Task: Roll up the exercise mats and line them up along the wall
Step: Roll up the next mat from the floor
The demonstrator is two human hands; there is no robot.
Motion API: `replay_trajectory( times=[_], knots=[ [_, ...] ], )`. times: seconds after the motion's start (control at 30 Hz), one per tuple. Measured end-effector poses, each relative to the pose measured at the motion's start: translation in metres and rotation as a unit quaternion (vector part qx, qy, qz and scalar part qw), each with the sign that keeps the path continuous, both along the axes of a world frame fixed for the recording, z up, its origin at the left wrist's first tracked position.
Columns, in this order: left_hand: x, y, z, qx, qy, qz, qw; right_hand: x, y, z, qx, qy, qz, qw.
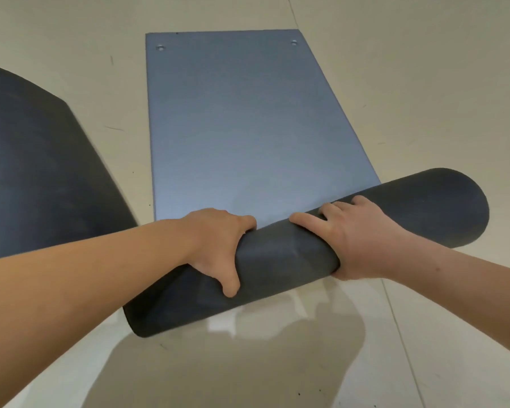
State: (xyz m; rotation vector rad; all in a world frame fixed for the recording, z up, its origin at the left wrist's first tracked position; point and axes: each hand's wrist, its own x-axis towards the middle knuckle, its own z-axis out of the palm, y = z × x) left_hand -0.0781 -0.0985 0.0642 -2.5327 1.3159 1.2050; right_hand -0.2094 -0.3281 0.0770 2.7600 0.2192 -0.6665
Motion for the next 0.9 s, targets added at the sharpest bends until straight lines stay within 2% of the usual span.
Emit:
replay_trajectory(
  times=[0.1,0.17,0.2,0.3,0.37,0.43,0.5,0.57,0.67,0.8,0.9],
  knots=[
    [0.009,0.006,-0.007,-0.006,0.109,0.073,0.991,0.026,-0.001,0.009,-0.018,0.089,-0.005,0.996],
    [0.021,0.014,-0.007,-0.013,0.102,0.12,0.987,0.057,-0.003,0.011,-0.007,0.158,-0.039,0.987],
    [0.027,0.017,-0.005,-0.016,0.06,0.128,0.99,0.073,-0.005,0.01,0.009,0.192,-0.06,0.979],
    [0.027,0.024,0.004,-0.017,-0.139,0.11,0.984,0.114,-0.016,0.009,0.072,0.259,-0.131,0.954],
    [0.011,0.029,0.002,-0.034,-0.21,0.073,0.974,0.128,-0.018,0.011,0.071,0.283,-0.152,0.944],
    [-0.013,0.033,-0.005,-0.002,-0.194,0.046,0.98,0.138,-0.013,0.011,0.023,0.276,-0.148,0.949],
    [-0.032,0.035,-0.02,0.053,-0.176,0.041,0.982,0.141,-0.001,0.011,-0.073,0.228,-0.094,0.966],
    [-0.041,0.037,-0.04,0.051,-0.211,0.048,0.975,0.133,0.011,0.008,-0.117,0.178,-0.032,0.976],
    [-0.04,0.043,-0.056,-0.001,-0.252,0.058,0.966,0.1,0.024,-0.004,-0.07,0.154,-0.006,0.986],
    [-0.03,0.041,-0.051,-0.018,-0.243,0.021,0.97,0.064,0.026,-0.02,-0.059,0.056,-0.016,0.997],
    [-0.019,0.034,-0.046,-0.037,-0.232,-0.008,0.972,0.054,0.019,-0.023,-0.046,0.05,-0.044,0.997]
  ],
)
